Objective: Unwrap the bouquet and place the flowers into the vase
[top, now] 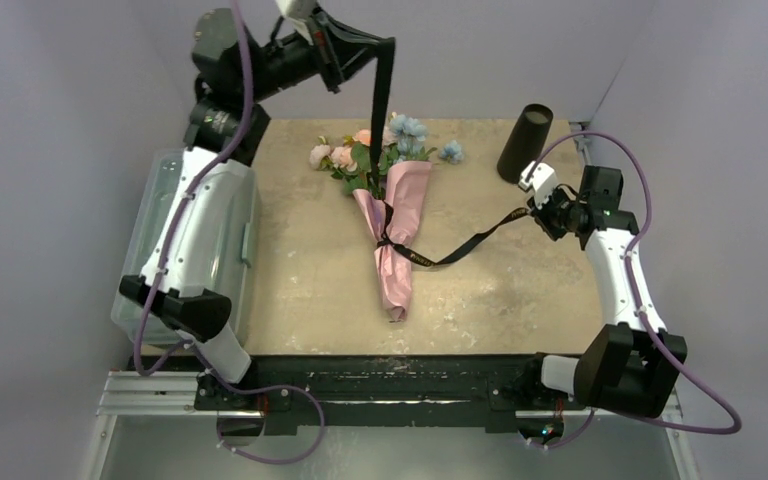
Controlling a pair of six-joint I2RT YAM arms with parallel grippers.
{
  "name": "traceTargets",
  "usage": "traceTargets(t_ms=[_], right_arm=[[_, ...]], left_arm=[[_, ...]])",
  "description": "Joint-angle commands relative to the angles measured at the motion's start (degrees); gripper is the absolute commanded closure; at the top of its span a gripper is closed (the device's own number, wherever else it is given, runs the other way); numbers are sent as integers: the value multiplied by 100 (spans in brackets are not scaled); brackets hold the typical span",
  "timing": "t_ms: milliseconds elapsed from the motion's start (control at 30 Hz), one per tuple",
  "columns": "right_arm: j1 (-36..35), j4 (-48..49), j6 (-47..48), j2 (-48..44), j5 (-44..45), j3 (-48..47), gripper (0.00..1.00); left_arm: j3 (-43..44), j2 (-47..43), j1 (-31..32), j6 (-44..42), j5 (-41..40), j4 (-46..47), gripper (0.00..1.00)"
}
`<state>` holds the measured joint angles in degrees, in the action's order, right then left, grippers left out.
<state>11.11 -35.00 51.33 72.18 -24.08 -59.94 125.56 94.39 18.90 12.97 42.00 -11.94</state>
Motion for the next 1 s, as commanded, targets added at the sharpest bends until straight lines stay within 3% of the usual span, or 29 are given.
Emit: traceTargets(t_ms=[0,500,700,833,933,967], right_arm=[[102,-253,282,-277,-378,113,100],[154,-999,894,-1859,-867,1262,100],[154,-1232,1101,-2173,-1023,1377,100],[154,-1294,1254,-2181,-1002,1438,100],[154,-1391,1342,-2051,-1058,1376,89],[154,-1467,1405,-1995,-1089,1348,85]], left_arm=[[197,756,649,329,-315,536,100],[1550,3636,2691,397,-1384,2688,100],[1759,4449,3101,331,-2152,3347,100],[1764,4778,3231,266,-2196,3194,100],[1594,4816,3237,207,-2160,2998,99],[1554,4805,3231,127,-2223,2899,90]])
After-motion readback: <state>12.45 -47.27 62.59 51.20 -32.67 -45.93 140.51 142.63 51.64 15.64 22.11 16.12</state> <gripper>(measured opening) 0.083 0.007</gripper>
